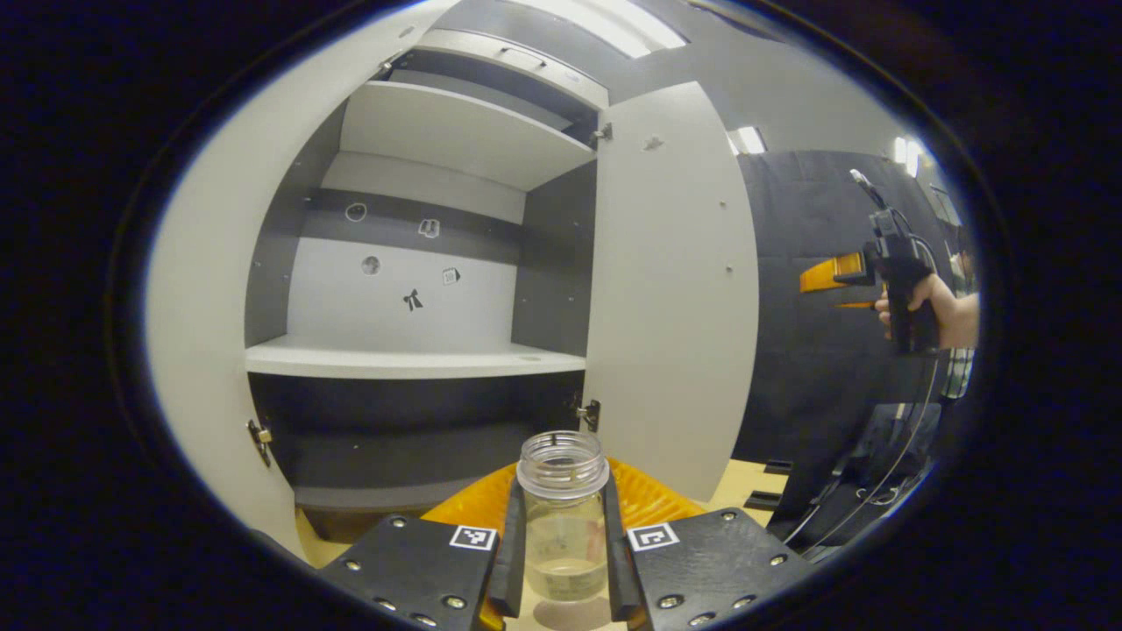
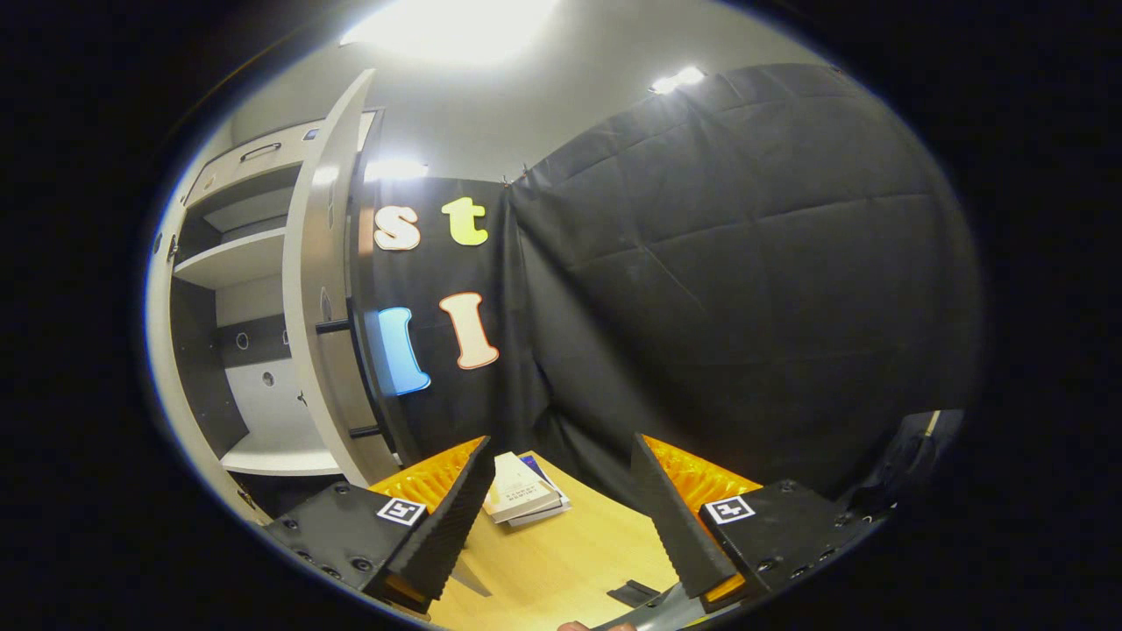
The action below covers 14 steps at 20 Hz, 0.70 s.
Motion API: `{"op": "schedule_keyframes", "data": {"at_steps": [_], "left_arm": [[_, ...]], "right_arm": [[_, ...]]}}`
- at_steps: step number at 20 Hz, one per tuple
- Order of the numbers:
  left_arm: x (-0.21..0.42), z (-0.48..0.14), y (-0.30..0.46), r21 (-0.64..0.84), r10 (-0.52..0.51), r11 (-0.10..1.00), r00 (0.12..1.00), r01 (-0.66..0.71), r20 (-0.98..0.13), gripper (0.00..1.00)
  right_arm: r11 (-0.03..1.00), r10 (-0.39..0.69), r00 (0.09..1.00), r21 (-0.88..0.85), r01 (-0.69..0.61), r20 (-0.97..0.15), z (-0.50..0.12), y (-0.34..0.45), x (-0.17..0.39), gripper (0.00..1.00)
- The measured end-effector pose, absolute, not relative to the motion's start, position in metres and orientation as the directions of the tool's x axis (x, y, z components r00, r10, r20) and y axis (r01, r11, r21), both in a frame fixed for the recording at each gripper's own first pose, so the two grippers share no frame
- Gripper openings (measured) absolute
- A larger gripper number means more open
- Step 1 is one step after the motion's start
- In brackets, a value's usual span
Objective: Grasp the bottle in the cabinet with the left hand and place it on the coaster, then close the right door with the right hand and the left door with the left hand.
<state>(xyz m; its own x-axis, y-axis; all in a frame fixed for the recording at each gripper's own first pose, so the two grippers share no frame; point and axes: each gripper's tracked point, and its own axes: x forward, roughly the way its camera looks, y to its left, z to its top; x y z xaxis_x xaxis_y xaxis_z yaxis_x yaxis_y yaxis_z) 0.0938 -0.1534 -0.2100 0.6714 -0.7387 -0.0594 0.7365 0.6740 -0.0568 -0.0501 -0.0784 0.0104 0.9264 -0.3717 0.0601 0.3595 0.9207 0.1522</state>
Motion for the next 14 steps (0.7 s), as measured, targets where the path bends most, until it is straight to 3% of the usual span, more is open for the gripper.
{"op": "schedule_keyframes", "data": {"at_steps": [8,9,14], "left_arm": [[0.084,-0.295,-0.181,-0.013,-0.752,0.645,0.632,0.764,-0.185,0.39],[0.083,-0.3,-0.181,-0.007,-0.745,0.652,0.64,0.758,-0.188,0.39],[0.074,-0.321,-0.182,0.015,-0.733,0.657,0.644,0.753,-0.22,0.41]], "right_arm": [[0.893,-0.439,0.897,0.135,0.43,0.044,0.006,-0.093,-0.076,0.96],[0.892,-0.44,0.897,0.133,0.432,0.038,0.004,-0.093,-0.077,0.99],[0.892,-0.443,0.896,0.108,0.438,0.025,0.0,-0.092,-0.082,0.96]]}}
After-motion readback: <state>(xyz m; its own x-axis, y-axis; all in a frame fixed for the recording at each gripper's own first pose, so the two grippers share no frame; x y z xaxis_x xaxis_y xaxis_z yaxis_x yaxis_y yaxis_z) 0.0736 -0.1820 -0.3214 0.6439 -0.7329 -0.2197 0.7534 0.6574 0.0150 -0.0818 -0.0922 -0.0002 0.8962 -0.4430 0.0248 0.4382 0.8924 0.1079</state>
